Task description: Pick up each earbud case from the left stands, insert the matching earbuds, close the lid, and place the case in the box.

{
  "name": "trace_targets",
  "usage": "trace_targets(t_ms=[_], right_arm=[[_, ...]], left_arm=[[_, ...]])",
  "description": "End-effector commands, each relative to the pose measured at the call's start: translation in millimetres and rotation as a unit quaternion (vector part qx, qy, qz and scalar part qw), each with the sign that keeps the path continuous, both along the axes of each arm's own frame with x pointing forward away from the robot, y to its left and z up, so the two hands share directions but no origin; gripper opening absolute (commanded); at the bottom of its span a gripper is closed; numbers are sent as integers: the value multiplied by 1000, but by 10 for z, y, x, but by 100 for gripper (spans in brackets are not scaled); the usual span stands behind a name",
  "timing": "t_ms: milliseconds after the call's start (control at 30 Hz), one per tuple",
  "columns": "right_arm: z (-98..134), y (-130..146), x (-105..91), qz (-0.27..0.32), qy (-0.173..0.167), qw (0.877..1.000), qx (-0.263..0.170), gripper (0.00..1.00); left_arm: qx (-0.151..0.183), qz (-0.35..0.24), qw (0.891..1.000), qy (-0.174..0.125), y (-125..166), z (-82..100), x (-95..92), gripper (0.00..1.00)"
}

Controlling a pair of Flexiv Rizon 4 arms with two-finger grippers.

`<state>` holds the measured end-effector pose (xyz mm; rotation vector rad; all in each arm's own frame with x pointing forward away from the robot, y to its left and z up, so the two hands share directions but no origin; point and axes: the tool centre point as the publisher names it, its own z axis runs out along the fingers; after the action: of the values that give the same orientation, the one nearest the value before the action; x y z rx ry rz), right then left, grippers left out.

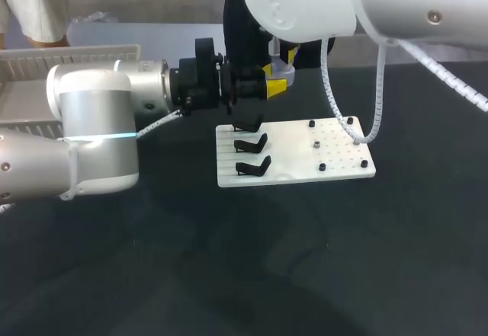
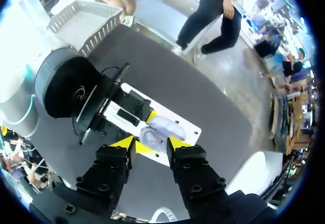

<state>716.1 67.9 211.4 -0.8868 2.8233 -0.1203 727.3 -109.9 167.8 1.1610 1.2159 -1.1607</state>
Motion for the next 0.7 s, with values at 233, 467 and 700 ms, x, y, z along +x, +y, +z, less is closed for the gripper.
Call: trace_targets(t_ms=[233, 467, 700], right_arm=[[235, -73, 339, -49, -57, 995, 67, 44], [84, -106, 717, -101, -59, 989, 93, 44], [-70, -179, 834, -131, -57, 986, 87, 44]], left_arm=[[-1, 4, 1000, -1, 1, 2, -21, 0], [-1, 4, 1000, -1, 1, 2, -21, 0], [-1, 4, 1000, -1, 1, 2, -21, 0]])
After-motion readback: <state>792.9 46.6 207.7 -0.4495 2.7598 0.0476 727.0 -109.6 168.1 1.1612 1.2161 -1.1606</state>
